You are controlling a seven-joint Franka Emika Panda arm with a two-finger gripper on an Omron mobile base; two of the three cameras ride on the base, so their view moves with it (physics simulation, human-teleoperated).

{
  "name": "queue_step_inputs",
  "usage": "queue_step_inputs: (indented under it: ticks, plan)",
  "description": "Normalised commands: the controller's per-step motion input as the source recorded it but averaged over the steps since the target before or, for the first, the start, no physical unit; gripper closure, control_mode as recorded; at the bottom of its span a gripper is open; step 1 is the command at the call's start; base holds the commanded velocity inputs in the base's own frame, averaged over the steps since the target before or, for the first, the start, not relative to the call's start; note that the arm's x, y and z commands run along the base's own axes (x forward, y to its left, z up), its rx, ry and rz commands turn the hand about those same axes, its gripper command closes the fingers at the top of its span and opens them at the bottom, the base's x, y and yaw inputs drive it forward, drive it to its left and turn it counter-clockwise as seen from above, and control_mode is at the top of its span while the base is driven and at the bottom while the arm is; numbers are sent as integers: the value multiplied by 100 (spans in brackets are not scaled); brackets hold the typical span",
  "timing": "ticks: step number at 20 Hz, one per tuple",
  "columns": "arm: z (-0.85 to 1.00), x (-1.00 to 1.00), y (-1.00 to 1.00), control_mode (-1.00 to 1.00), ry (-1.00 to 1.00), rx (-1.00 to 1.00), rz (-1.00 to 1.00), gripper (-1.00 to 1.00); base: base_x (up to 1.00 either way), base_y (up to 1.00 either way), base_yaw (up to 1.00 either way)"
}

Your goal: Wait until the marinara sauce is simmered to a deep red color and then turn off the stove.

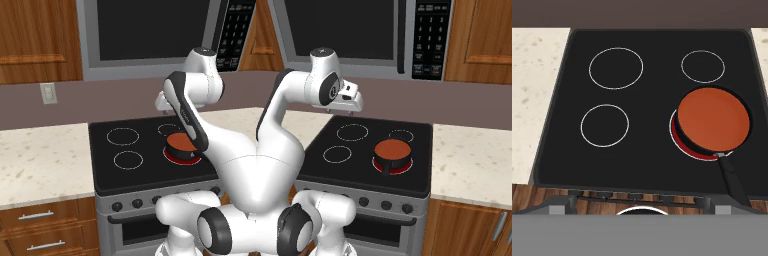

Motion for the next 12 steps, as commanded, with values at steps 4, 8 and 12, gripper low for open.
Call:
queue_step_inputs:
  ticks: [4, 8, 12]
  plan:
    - [0, 0, 0, -100, 0, 0, 0, -100, 0, 0, 0]
    - [0, 0, 0, -100, 0, 0, 0, -100, 0, 0, 0]
    - [0, 0, 0, -100, 0, 0, 0, -100, 0, 0, 0]
